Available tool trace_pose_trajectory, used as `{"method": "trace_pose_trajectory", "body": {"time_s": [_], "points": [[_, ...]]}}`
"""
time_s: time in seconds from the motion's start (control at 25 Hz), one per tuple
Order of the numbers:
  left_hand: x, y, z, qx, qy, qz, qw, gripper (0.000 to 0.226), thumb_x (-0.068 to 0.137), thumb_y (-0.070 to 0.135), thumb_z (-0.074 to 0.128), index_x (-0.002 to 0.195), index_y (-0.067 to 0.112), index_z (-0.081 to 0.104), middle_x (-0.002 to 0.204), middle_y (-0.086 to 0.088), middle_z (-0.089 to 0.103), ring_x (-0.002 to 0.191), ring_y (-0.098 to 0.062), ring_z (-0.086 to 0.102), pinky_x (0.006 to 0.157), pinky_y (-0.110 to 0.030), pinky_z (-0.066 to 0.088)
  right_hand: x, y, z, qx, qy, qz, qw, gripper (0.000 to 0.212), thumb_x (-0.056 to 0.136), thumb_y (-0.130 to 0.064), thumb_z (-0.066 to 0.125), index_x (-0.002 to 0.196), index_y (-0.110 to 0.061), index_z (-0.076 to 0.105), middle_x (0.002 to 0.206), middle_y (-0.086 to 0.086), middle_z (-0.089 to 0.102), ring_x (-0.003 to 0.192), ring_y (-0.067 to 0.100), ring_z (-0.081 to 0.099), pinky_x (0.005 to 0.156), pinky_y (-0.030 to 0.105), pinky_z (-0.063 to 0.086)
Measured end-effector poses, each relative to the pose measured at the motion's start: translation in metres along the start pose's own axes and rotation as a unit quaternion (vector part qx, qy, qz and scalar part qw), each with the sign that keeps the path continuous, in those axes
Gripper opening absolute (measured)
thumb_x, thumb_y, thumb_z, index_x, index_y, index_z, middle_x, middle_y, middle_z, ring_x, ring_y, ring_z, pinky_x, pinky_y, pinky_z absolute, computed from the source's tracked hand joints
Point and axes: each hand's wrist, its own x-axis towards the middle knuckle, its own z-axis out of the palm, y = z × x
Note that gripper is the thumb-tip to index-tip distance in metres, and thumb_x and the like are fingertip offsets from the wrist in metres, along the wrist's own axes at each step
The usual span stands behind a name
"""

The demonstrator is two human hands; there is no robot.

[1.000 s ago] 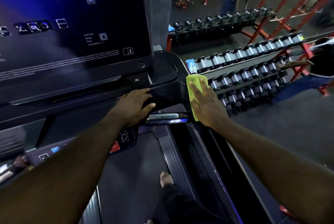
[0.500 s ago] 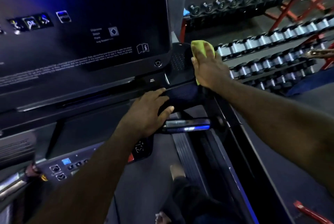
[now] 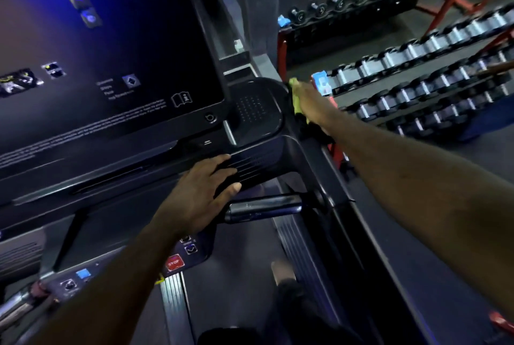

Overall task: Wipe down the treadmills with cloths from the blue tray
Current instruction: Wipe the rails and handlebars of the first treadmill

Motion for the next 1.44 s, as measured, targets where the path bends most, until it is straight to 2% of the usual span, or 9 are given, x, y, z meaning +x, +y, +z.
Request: {"method": "trace_pose_trajectory", "body": {"time_s": [0.24,0.48,0.6,0.84,1.04,1.16,1.24,1.36,1.44], "points": [[0.001,0.006,-0.002,0.041,-0.021,0.013,0.999,0.075,0.097,0.077,0.018,0.15,0.036,0.051,0.17,0.011,0.022,0.155,-0.017,0.019,0.122,-0.053,0.026,-0.127,0.051,-0.002,-0.015,0.023,0.088,0.996,0.066,0.1,-0.075,0.024,0.159,-0.045,0.03,0.156,0.017,0.05,0.137,0.042,0.052,0.117,0.052,0.039],[-0.002,0.003,-0.004,-0.005,-0.016,0.019,1.0,0.072,0.097,0.074,0.035,0.149,0.027,0.054,0.17,0.005,0.024,0.155,-0.019,0.022,0.127,-0.048,0.023,-0.25,0.058,0.028,-0.274,0.132,-0.03,0.952,0.072,0.104,-0.066,0.033,0.166,-0.038,0.007,0.173,0.004,0.02,0.147,0.039,0.041,0.104,0.058,0.051],[-0.01,0.004,-0.01,-0.071,-0.012,0.013,0.997,0.071,0.096,0.068,0.054,0.15,0.023,0.053,0.172,0.003,0.021,0.157,-0.019,0.018,0.127,-0.04,0.021,-0.263,0.068,0.034,-0.359,0.126,-0.086,0.921,0.074,0.101,-0.053,0.039,0.167,-0.039,0.009,0.176,0.001,0.01,0.154,0.043,0.028,0.105,0.058,0.052],[-0.047,-0.045,-0.012,0.037,-0.068,0.056,0.995,0.149,0.054,0.105,0.055,0.167,0.02,0.011,0.176,0.006,-0.002,0.161,-0.014,-0.002,0.131,-0.042,0.013,-0.264,0.06,0.044,-0.329,0.142,-0.146,0.922,0.068,0.098,-0.038,0.034,0.165,-0.039,0.024,0.174,-0.004,0.021,0.157,0.036,0.026,0.12,0.056,0.037],[-0.041,-0.044,-0.009,0.047,-0.089,0.053,0.994,0.154,0.056,0.095,0.068,0.167,0.022,-0.01,0.173,0.009,-0.021,0.158,-0.01,-0.02,0.132,-0.041,0.0,-0.257,0.035,0.105,-0.275,0.187,-0.187,0.925,0.066,0.095,-0.025,0.044,0.161,-0.034,0.04,0.17,-0.002,0.032,0.152,0.024,0.036,0.128,0.041,0.026],[-0.039,-0.047,-0.008,0.05,-0.101,0.058,0.992,0.156,0.056,0.096,0.067,0.166,0.021,-0.015,0.171,0.009,-0.027,0.156,-0.009,-0.027,0.131,-0.041,-0.008,-0.252,0.014,0.141,-0.178,0.269,-0.031,0.946,0.054,0.1,-0.042,0.035,0.152,-0.043,0.051,0.167,-0.01,0.036,0.151,0.027,0.035,0.12,0.053,0.03],[-0.039,-0.048,-0.008,0.038,-0.102,0.063,0.992,0.161,0.052,0.096,0.069,0.165,0.019,-0.015,0.171,0.008,-0.027,0.156,-0.01,-0.027,0.13,-0.04,-0.009,-0.257,-0.019,0.173,-0.123,0.322,0.006,0.939,0.049,0.104,-0.045,0.033,0.147,-0.038,0.058,0.161,-0.009,0.047,0.147,0.029,0.04,0.115,0.054,0.033],[-0.037,-0.049,-0.007,0.018,-0.099,0.072,0.992,0.167,0.041,0.097,0.06,0.166,0.012,-0.01,0.174,0.001,-0.018,0.159,-0.014,-0.02,0.131,-0.044,-0.005,-0.274,-0.048,0.224,-0.193,0.259,-0.116,0.939,0.049,0.107,-0.041,0.039,0.154,-0.034,0.049,0.157,-0.007,0.05,0.14,0.026,0.044,0.109,0.053,0.034],[-0.037,-0.049,-0.008,0.023,-0.101,0.07,0.992,0.169,0.041,0.098,0.063,0.166,0.011,-0.01,0.174,-0.001,-0.016,0.159,-0.015,-0.019,0.131,-0.045,-0.004,-0.267,-0.038,0.204,-0.164,0.254,-0.159,0.94,0.048,0.108,-0.04,0.039,0.155,-0.032,0.049,0.159,-0.006,0.048,0.135,0.021,0.051,0.107,0.049,0.042]]}}
